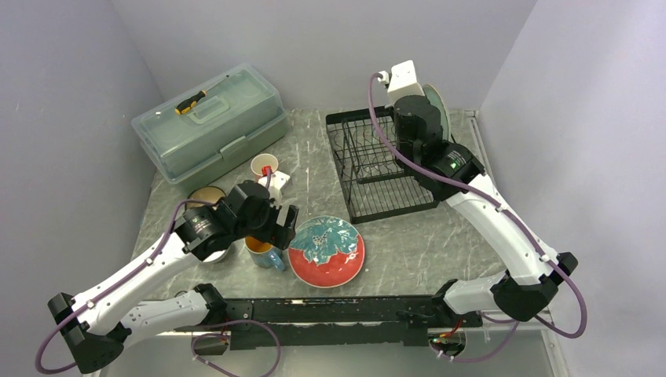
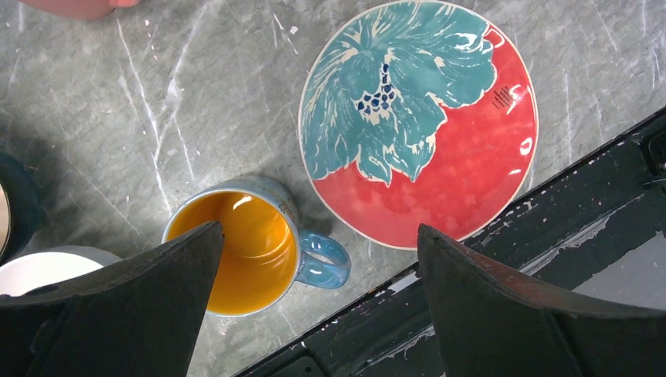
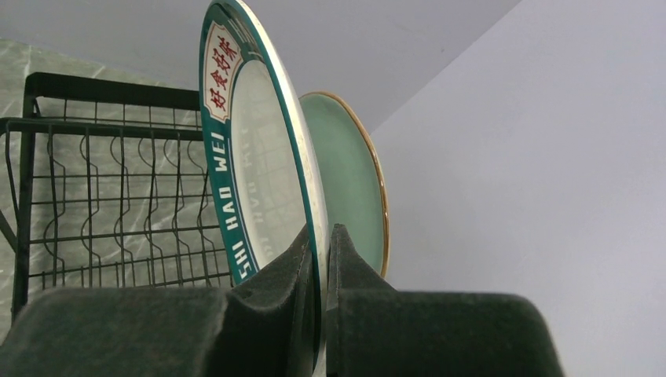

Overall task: Load the mixed dishes into the dish rack
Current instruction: Insert the plate into the dish rack.

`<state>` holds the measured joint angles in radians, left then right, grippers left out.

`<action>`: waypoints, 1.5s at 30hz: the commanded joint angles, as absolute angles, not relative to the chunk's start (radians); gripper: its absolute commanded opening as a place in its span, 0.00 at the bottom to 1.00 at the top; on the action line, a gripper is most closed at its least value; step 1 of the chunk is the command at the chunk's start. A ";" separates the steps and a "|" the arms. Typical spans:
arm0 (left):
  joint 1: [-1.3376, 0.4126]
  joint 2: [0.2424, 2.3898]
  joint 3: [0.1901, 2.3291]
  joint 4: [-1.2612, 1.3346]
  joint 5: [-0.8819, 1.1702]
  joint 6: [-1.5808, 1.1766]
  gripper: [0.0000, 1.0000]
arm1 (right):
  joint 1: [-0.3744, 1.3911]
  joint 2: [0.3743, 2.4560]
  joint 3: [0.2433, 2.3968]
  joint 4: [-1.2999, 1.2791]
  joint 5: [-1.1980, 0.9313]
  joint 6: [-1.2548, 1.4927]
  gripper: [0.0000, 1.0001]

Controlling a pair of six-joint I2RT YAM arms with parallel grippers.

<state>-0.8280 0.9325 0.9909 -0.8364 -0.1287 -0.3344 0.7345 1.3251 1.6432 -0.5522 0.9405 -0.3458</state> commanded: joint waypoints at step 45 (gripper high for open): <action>-0.829 0.923 0.992 -0.829 -0.147 -0.334 0.99 | 0.621 1.246 1.455 -0.509 0.815 -0.144 0.00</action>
<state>-0.8280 0.9325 0.9874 -0.8368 -0.1295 -0.3344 0.6228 1.2781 1.4609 -0.5289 0.8425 -0.1711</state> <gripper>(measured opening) 0.994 0.060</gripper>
